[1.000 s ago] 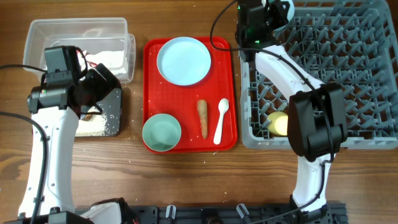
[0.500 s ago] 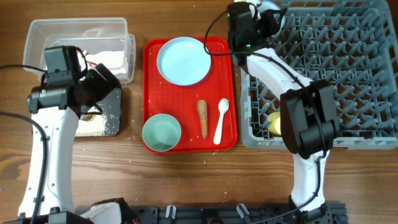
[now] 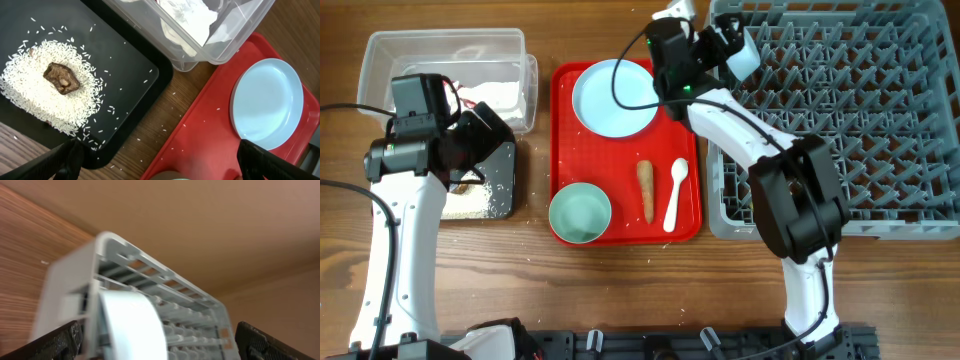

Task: Sort waste into correct bins and load items into the dishwasher rack
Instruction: 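Reach the right gripper to the green bowl and grasp its rim, then lift the green bowl right and set it into the dish rack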

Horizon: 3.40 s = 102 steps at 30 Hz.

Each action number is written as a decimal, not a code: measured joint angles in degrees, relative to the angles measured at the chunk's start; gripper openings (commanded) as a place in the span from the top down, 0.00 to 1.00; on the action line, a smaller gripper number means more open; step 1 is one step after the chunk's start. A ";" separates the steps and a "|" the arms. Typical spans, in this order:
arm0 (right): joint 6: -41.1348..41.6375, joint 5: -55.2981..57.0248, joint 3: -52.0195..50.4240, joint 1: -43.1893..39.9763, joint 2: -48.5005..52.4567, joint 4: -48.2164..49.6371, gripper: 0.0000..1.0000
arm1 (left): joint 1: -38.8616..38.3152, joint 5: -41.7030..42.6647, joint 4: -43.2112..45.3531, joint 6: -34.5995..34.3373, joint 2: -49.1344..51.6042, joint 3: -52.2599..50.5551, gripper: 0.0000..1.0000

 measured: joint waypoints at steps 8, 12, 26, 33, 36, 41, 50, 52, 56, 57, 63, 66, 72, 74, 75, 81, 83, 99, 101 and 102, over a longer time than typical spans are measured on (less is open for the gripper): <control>13.44 -28.72 0.81 6.45 -9.86 -36.50 0.00 | 0.00 0.00 0.02 0.00 0.00 0.00 0.00; 19.93 -69.51 0.09 6.97 -9.84 -48.06 0.17 | 0.00 0.00 0.00 0.00 0.00 0.00 0.00; 50.66 -82.42 -12.46 10.78 -9.86 -41.88 0.60 | 0.00 0.02 0.00 0.00 0.00 0.00 0.00; 54.93 -82.23 -12.46 11.52 -9.84 -41.53 0.65 | 0.00 0.00 0.00 0.00 0.00 0.00 0.00; 56.83 -82.25 -12.46 11.96 -9.55 -41.13 0.76 | 0.00 0.00 0.00 0.00 0.00 0.00 0.00; 58.69 -82.25 -12.46 11.98 -8.44 -41.03 0.86 | 0.00 0.00 0.00 0.00 0.00 0.00 0.00; 59.80 -81.81 -12.46 11.98 -7.69 -40.63 0.96 | 0.00 0.00 0.00 0.00 0.00 0.00 0.00; 59.76 -81.59 -12.22 11.89 -7.69 -41.70 0.96 | 0.00 0.02 0.00 0.00 0.00 0.00 0.00; 58.42 -76.39 -8.74 8.94 -9.62 -48.28 0.96 | 0.00 0.00 0.00 0.00 0.00 0.00 0.00; 58.21 -74.05 -8.09 7.02 -12.13 -49.31 0.96 | 0.00 0.00 0.02 0.00 0.00 0.00 0.00; 57.55 -44.72 -5.09 -5.09 -33.53 -53.20 0.96 | 0.00 0.00 0.02 0.00 0.00 0.00 0.00; 57.37 -25.00 -4.44 -7.56 -39.47 -57.24 0.96 | 0.00 0.00 0.00 0.00 0.00 0.00 0.00; 48.94 -6.84 -4.44 -7.39 -34.05 -59.76 0.96 | 0.00 0.00 0.02 0.00 0.00 0.00 0.00; 44.04 -2.71 -4.44 -7.34 -29.35 -59.76 0.96 | 0.00 0.00 0.00 0.00 0.00 0.00 0.00; 42.07 -1.11 -4.44 -7.34 -27.65 -59.74 0.96 | 0.00 0.02 0.00 0.00 0.00 0.00 0.00; 31.50 8.00 -4.50 -6.32 -19.74 -57.53 0.96 | 0.00 0.00 0.00 0.00 0.00 0.00 0.00; 29.18 9.73 -4.52 -5.27 -18.51 -55.17 0.96 | 0.00 0.00 0.00 0.00 0.00 0.00 0.00; 22.51 15.89 -4.52 0.57 -11.34 -50.97 0.96 | 0.00 0.00 0.00 0.00 0.00 0.00 0.00; 22.36 15.58 -4.50 1.31 -11.34 -52.61 0.94 | 0.00 0.02 0.00 0.00 0.00 0.00 0.00; 22.36 15.08 -4.50 1.31 -11.34 -53.53 0.84 | 0.00 0.02 0.00 0.00 0.00 0.00 0.00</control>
